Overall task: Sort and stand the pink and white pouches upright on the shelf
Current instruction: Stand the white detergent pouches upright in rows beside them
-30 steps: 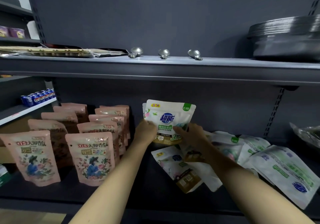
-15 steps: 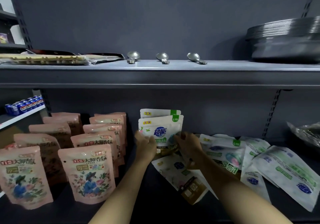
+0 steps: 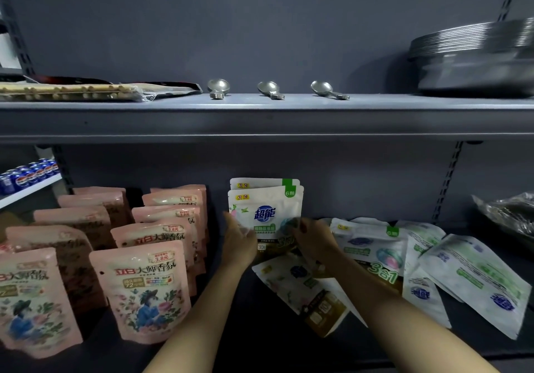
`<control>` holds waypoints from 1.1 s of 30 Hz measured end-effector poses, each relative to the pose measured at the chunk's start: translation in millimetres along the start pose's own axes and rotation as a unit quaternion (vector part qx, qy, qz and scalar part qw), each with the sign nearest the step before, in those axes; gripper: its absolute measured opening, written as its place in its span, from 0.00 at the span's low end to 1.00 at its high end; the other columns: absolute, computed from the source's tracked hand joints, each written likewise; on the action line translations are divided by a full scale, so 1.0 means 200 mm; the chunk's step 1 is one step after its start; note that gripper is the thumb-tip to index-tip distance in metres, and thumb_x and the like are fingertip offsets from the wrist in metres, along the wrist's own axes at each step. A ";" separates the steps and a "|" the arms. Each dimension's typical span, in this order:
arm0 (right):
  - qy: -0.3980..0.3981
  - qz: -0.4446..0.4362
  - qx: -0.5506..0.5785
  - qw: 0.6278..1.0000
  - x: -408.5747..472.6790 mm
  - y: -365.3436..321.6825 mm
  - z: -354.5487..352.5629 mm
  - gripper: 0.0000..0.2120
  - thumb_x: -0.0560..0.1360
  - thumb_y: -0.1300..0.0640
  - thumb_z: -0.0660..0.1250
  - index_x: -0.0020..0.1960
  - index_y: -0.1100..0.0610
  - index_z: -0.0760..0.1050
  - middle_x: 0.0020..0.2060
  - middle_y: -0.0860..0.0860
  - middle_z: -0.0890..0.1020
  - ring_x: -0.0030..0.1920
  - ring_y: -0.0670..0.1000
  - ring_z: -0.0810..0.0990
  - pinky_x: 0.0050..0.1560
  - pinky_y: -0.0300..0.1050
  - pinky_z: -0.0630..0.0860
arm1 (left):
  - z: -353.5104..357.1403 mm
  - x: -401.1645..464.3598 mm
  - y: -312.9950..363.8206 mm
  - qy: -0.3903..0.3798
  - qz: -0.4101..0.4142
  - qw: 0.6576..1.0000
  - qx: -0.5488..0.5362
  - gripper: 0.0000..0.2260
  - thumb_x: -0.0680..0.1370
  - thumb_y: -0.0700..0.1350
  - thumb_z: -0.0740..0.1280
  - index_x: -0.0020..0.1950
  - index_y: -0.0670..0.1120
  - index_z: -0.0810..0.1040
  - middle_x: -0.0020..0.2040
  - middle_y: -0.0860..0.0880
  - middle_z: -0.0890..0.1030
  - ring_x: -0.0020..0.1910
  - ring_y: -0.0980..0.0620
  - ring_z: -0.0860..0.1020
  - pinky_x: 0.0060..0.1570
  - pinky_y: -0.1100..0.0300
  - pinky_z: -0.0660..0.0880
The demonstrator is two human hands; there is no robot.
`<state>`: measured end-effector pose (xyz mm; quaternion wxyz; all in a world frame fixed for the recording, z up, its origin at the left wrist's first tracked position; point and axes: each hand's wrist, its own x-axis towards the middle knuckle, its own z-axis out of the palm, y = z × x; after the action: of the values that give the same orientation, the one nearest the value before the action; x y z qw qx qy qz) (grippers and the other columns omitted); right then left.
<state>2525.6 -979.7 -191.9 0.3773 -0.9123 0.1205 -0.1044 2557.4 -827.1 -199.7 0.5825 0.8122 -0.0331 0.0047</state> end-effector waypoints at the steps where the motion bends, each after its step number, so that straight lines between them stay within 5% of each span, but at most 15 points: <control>1: 0.000 0.005 -0.005 1.000 -0.01 -0.01 -0.01 0.14 0.80 0.53 0.58 0.57 0.62 0.76 0.35 0.49 0.73 0.50 0.59 0.78 0.50 0.44 0.71 | 0.00 0.00 -0.01 -0.005 0.001 1.000 0.007 0.34 0.79 0.40 0.56 0.76 0.47 0.35 0.75 0.48 0.62 0.68 0.47 0.68 0.59 0.58 0.66; 5: -0.024 0.018 -0.062 0.998 -0.03 -0.05 -0.02 0.16 0.82 0.62 0.50 0.66 0.62 0.69 0.58 0.57 0.77 0.59 0.57 0.77 0.53 0.46 0.73 | -0.01 0.01 -0.03 0.003 -0.037 0.999 0.005 0.35 0.79 0.42 0.58 0.76 0.47 0.35 0.73 0.47 0.66 0.68 0.45 0.69 0.64 0.54 0.67; 9: -0.022 0.035 -0.030 0.999 0.00 -0.02 -0.01 0.13 0.81 0.53 0.55 0.56 0.56 0.75 0.40 0.48 0.77 0.40 0.44 0.75 0.40 0.35 0.70 | -0.01 0.00 -0.06 0.008 -0.074 0.997 -0.007 0.27 0.77 0.41 0.59 0.74 0.43 0.52 0.67 0.45 0.71 0.64 0.44 0.71 0.62 0.55 0.69; 12: -0.014 0.035 -0.057 0.998 0.00 0.00 -0.02 0.15 0.81 0.59 0.53 0.60 0.65 0.73 0.51 0.58 0.79 0.51 0.56 0.79 0.44 0.46 0.72 | -0.01 -0.03 -0.06 0.007 -0.088 0.996 0.029 0.18 0.76 0.42 0.60 0.66 0.44 0.68 0.60 0.48 0.75 0.62 0.43 0.73 0.58 0.59 0.69; 15: 0.005 0.023 -0.070 0.997 -0.01 0.01 -0.06 0.15 0.79 0.59 0.56 0.58 0.66 0.74 0.54 0.62 0.79 0.46 0.54 0.73 0.44 0.43 0.66 | -0.01 -0.06 -0.09 -0.039 -0.089 0.984 0.147 0.19 0.71 0.51 0.59 0.60 0.46 0.76 0.59 0.45 0.79 0.58 0.42 0.76 0.60 0.52 0.73; 21: -0.020 -0.004 -0.140 0.990 -0.09 0.05 -0.09 0.16 0.78 0.54 0.60 0.62 0.61 0.74 0.58 0.60 0.78 0.59 0.59 0.76 0.56 0.45 0.71 | 0.05 -0.11 -0.09 -0.116 -0.104 0.971 0.180 0.21 0.73 0.47 0.68 0.63 0.39 0.73 0.60 0.42 0.77 0.57 0.43 0.77 0.55 0.55 0.76; 25: -0.054 -0.018 -0.175 0.983 -0.13 0.07 -0.06 0.18 0.77 0.54 0.63 0.65 0.59 0.73 0.61 0.58 0.77 0.63 0.58 0.74 0.59 0.44 0.70 | 0.07 -0.12 -0.09 -0.118 -0.151 0.979 0.076 0.16 0.73 0.40 0.68 0.60 0.37 0.76 0.57 0.39 0.79 0.49 0.45 0.79 0.37 0.58 0.76; 28: -0.090 -0.034 -0.224 0.970 -0.15 0.11 -0.03 0.20 0.77 0.52 0.62 0.66 0.60 0.72 0.62 0.58 0.76 0.63 0.59 0.74 0.62 0.47 0.69 | 0.07 -0.16 -0.06 -0.120 -0.178 0.977 -0.014 0.11 0.75 0.33 0.64 0.57 0.38 0.75 0.60 0.39 0.77 0.54 0.43 0.76 0.35 0.57 0.77; 33: -0.089 -0.061 -0.237 0.965 -0.14 0.20 -0.01 0.13 0.76 0.59 0.61 0.57 0.63 0.77 0.53 0.61 0.81 0.56 0.61 0.79 0.54 0.48 0.74 | 0.09 -0.25 0.04 -0.107 -0.093 0.989 0.041 0.14 0.76 0.34 0.60 0.61 0.41 0.74 0.57 0.43 0.75 0.52 0.45 0.75 0.31 0.59 0.78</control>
<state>2492.6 -1001.2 -221.7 0.1521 -0.9869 0.0522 -0.0140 2505.9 -844.4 -200.6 0.5401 0.8304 -0.0198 -0.1352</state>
